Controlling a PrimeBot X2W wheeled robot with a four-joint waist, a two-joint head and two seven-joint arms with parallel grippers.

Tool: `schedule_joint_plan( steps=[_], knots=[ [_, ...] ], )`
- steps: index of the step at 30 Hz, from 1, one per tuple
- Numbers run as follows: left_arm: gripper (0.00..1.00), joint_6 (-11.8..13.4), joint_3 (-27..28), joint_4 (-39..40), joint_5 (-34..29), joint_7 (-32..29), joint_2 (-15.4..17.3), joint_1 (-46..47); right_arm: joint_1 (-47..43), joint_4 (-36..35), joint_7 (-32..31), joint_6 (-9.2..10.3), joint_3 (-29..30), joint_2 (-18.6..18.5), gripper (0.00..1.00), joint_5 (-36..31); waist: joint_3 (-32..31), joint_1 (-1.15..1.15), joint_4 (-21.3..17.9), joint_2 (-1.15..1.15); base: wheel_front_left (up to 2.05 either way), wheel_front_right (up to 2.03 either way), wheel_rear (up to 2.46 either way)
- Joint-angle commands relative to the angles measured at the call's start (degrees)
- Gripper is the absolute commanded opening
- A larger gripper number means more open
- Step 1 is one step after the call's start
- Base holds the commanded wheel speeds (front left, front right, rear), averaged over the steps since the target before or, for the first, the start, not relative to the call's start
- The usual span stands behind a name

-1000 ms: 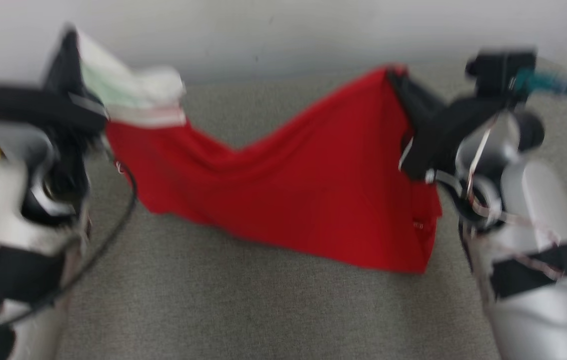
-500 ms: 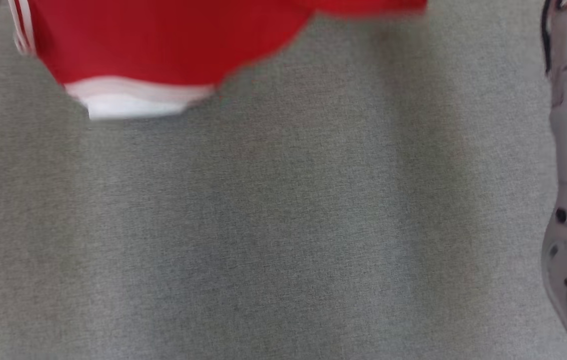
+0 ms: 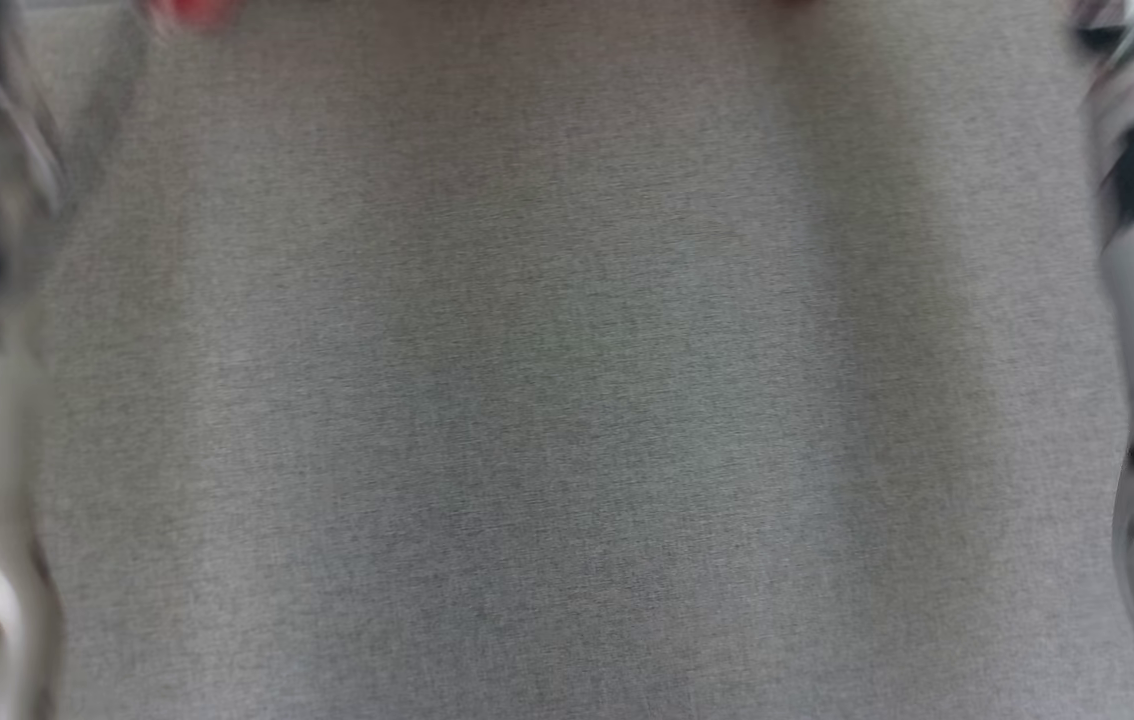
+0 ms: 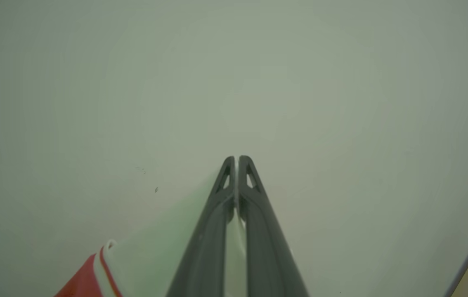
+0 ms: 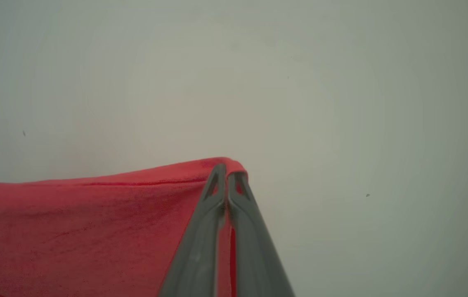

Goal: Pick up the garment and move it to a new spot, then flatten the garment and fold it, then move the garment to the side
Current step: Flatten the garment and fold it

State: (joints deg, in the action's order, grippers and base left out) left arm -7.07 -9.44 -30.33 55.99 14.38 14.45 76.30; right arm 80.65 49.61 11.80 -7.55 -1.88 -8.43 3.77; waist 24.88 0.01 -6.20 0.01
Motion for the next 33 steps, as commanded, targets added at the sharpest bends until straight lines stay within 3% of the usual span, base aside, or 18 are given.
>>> schedule_joint_plan(
  steps=[1, 7, 14, 21, 26, 33],
  knots=[
    [0.00, -0.2, 0.2, 0.1, 0.4, 0.6, 0.0, -5.8, -3.4, 1.0, 1.3, 0.13, -3.1, -1.2, 0.00, -0.1, -0.1, -0.01, 0.7, -0.01, 0.00, 0.00, 0.00],
    [0.00, -0.5, 3.9, 3.4, 1.2, 0.9, -1.2, -22.0, -12.0, 2.2, 3.0, 0.13, -9.7, -4.7, 0.00, 2.7, -3.4, -0.01, 2.0, -0.01, 0.00, 0.00, 0.00],
    [0.00, -0.4, 8.0, 12.1, 0.4, 0.9, -6.2, -45.8, -29.2, 0.1, 3.3, 0.13, -14.7, -7.6, 0.00, 9.3, -13.4, -0.01, 3.6, -0.01, 0.00, 0.00, 0.00],
    [0.00, -0.3, 8.5, 14.3, 0.2, 0.9, -10.0, -64.1, -44.4, 1.5, -3.7, 0.13, -17.5, -10.6, 0.00, 13.4, -23.3, -0.01, 4.8, -0.01, 0.00, 0.00, 0.00],
    [0.00, 1.6, 7.2, 19.0, 0.1, 0.9, -11.2, -73.9, -51.1, 1.3, -7.5, 0.14, -15.7, -11.6, 0.00, 14.4, -27.0, -0.01, 5.0, -0.01, 0.00, 0.00, 0.00],
    [0.00, 4.0, 3.3, 24.6, -1.4, 0.9, -11.4, -83.7, -59.1, -1.4, -13.3, 0.15, -7.2, -10.3, 0.00, 13.8, -29.6, -0.01, 5.7, -0.01, 0.00, 0.00, 0.00]
  ],
)
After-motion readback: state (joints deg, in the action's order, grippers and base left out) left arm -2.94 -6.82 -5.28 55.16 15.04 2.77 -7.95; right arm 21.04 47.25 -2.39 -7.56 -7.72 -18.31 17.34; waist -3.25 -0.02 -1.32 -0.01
